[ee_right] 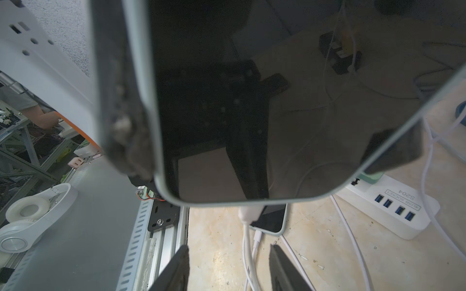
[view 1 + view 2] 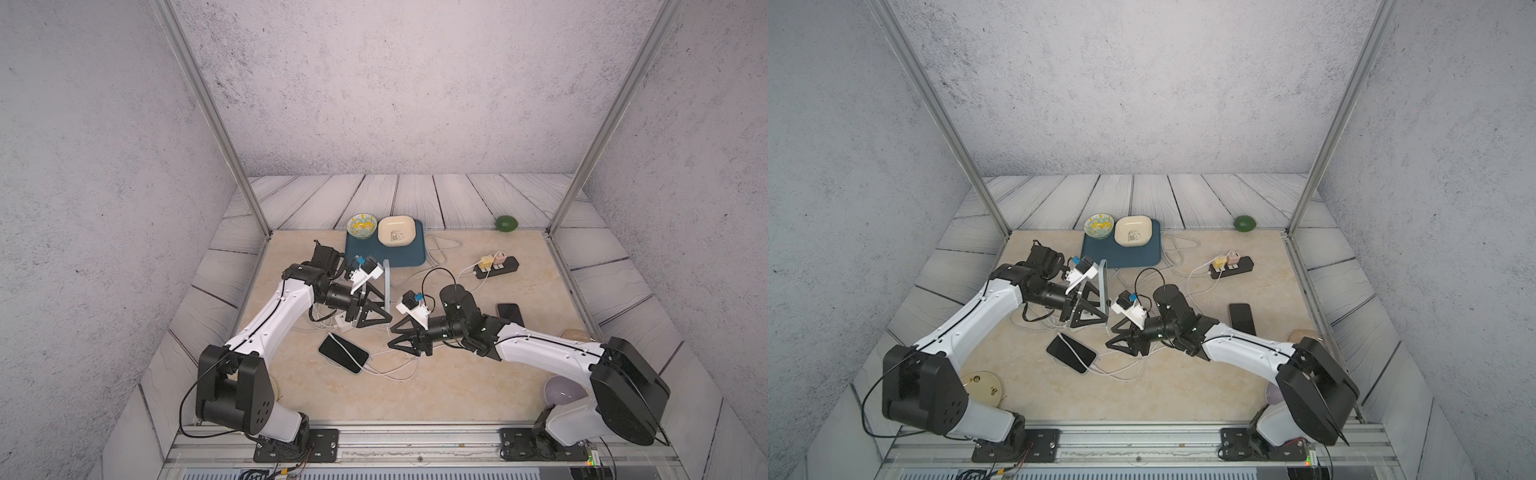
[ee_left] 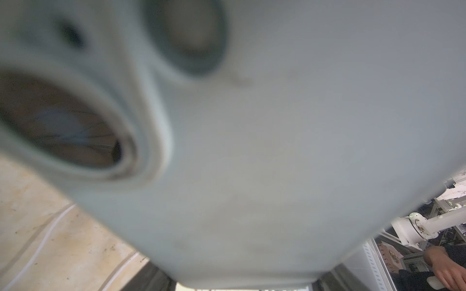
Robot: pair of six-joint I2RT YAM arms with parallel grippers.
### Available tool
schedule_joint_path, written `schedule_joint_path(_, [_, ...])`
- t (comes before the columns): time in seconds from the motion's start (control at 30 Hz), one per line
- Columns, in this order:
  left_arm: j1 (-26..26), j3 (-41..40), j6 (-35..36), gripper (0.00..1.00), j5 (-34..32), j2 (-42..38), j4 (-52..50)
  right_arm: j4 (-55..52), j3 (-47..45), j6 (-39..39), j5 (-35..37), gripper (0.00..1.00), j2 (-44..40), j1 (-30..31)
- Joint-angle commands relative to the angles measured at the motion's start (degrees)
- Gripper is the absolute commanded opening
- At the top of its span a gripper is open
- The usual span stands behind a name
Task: Unplug the charging cable from the phone
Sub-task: Remove the charging cable from the phone.
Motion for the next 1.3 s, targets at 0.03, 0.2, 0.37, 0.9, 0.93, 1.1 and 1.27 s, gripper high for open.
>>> schedule_joint_path(0.03, [0.65,0.01,0.27,0.10,2.71,-1.87,0.53,4.76,0.42,1.27,1.03,0.45,1.27,0.59])
schedule_joint_path(0.2, [0.83,0.01,0.43,0.10,2.75,-1.96,0.39,8.40,-0.22,2.47,1.35,0.32,2.16,0.69])
schedule_joint_path(0.37, [1.07,-0.12,0.36,0.10,2.79,-2.05,0.38,9.09,-0.52,2.77,1.41,0.17,2.67,0.75])
schedule_joint_path(0.9, [1.26,0.13,0.01,0.10,2.86,-1.88,0.51,6.91,-0.79,1.28,1.42,0.00,3.08,1.16])
schedule_joint_path(0.93, [1.27,0.22,-0.07,0.10,3.00,-1.83,0.45,6.48,-0.87,0.88,1.54,0.00,3.09,1.31])
schedule_joint_path(1.1, [1.53,0.53,-0.41,0.10,3.54,-1.70,0.49,6.15,-1.52,0.36,1.67,0.00,3.06,1.61])
schedule_joint_path(1.27, [1.62,0.42,-0.36,0.10,3.57,-1.43,0.48,4.96,-1.21,0.44,2.71,0.04,3.00,1.54])
